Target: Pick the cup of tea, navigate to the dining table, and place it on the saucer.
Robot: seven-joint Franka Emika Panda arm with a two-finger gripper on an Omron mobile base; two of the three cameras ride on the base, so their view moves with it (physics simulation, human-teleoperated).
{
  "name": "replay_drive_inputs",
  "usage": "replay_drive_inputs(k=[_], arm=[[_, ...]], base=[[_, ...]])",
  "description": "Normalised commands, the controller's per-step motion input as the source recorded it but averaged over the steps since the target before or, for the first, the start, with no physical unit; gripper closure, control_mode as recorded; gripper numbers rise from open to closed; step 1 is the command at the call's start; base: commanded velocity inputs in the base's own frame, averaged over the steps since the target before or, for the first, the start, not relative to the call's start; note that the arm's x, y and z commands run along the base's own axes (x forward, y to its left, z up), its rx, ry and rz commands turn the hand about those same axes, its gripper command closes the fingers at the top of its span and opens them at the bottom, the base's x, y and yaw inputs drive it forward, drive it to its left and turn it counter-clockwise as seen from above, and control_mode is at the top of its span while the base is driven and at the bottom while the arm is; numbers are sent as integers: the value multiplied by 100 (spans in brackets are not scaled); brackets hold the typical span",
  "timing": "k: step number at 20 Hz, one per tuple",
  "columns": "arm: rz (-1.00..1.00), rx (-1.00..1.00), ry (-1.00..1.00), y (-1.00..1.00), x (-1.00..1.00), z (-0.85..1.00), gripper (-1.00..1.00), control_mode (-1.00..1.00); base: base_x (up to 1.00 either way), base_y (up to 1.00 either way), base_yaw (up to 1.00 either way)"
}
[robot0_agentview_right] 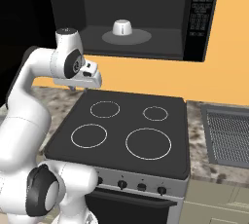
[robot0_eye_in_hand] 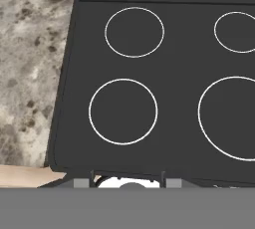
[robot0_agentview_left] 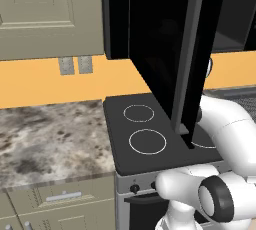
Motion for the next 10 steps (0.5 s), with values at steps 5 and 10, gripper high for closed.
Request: replay_drive_inputs(k=[5, 10], arm=[[0, 0, 1, 0, 0, 0, -100, -100], [0, 0, 1, 0, 0, 0, -100, -100]], base=[[0, 0, 0], [0, 0, 0]])
